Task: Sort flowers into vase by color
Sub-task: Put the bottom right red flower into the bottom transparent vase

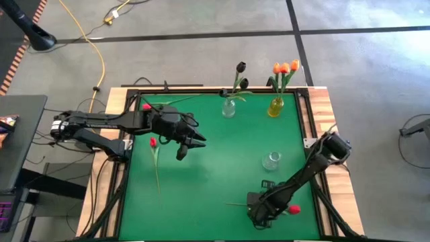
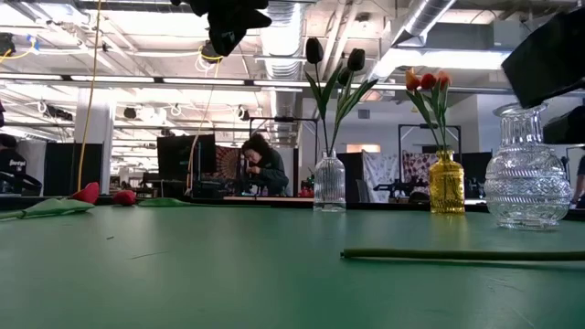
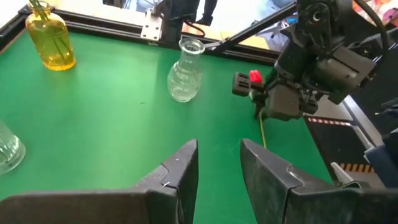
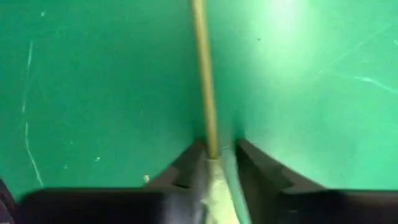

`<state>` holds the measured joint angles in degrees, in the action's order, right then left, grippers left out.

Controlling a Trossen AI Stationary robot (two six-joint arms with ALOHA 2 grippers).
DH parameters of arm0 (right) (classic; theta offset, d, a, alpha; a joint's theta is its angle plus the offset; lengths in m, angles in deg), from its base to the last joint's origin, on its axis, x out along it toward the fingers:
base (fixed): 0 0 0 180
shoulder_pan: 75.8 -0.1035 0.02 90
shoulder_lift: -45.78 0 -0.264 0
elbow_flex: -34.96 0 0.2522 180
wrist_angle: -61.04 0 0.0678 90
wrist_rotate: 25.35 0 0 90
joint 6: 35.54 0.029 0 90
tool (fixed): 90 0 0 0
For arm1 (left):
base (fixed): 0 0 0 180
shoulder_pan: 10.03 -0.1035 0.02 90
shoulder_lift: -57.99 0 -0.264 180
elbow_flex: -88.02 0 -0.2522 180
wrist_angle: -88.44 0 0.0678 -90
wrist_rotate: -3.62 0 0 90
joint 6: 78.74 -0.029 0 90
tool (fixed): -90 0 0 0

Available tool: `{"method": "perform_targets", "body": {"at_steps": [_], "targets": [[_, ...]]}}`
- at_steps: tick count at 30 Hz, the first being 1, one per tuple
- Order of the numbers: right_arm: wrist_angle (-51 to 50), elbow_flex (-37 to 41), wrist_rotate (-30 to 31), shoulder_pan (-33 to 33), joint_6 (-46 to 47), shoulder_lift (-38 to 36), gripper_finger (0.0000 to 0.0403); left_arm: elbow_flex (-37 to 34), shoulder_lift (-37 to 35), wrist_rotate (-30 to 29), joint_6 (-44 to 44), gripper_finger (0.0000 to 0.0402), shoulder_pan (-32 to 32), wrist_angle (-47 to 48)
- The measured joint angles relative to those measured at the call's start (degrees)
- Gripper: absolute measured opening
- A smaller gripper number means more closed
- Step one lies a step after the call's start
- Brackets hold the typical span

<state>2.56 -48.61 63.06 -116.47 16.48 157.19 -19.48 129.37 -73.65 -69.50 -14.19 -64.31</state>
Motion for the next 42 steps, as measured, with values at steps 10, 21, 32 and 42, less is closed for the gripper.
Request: {"method": "perform_targets", "body": {"at_steps": [10, 21, 32, 42], "targets": [[-7.98, -7.9, 3.64, 0.14, -3.87, 0.69, 0.0037, 0.0, 0.0, 0.07, -1.21, 0.0107, 0.0, 0.47], [-27.41, -22.91, 16.85, 2.54, -13.6, 0.44, 0.0023, 0.0, 0.0, 6.76, 5.03, 0.0107, -0.55, 0.22], [-37.75, -36.93, 38.88, 4.37, -39.08, 0.29, 0.0023, 0.0, 6.11, 17.28, 29.42, 0.0107, -0.45, -1.61], [-37.07, -40.16, 56.47, 9.63, -66.69, 0.27, 0.0023, -0.01, 10.37, 29.69, 43.16, 0.0107, 0.52, -16.17]]}}
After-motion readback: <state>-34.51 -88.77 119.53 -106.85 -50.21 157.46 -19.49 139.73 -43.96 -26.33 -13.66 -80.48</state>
